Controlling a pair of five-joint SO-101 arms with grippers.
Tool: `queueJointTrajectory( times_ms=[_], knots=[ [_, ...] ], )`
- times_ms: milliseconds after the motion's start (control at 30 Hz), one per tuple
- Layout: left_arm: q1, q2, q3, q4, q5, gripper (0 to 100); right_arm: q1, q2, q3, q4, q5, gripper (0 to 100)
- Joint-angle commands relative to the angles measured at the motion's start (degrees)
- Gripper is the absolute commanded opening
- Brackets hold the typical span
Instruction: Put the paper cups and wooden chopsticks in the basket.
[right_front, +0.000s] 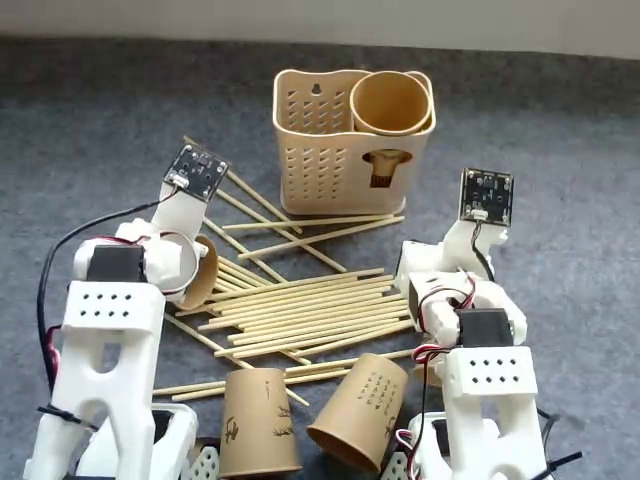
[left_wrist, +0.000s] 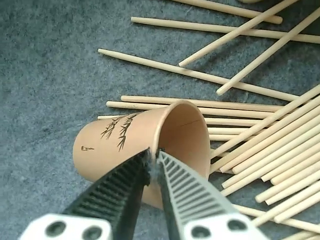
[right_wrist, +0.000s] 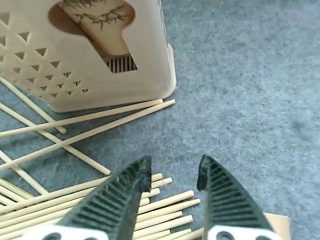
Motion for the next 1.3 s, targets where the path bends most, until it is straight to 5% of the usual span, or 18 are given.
queueJointTrajectory(
  times_ms=[0, 333, 700, 1067, 1267],
  knots=[
    [-0.40, -4.00, -2.51, -0.35, -0.09, 1, 0.57, -1.01, -0.40, -1.27, 0.00, 15.9],
    [-0.31, -24.66, -2.51, 5.19, 3.43, 1, 1.71, -1.19, -0.40, -1.27, 0.00, 15.9],
    [0.31, -27.82, -11.03, 5.27, 10.99, 1, 4.62, -1.27, -0.48, -1.98, 0.00, 15.9],
    [14.64, -27.38, -23.25, 4.66, 17.58, 1, 11.03, -1.27, -0.75, -2.95, -0.35, 15.9],
    [22.20, -27.30, -22.37, -5.45, 18.73, 1, 11.82, -0.84, -0.40, -6.11, -0.35, 15.9]
  ],
)
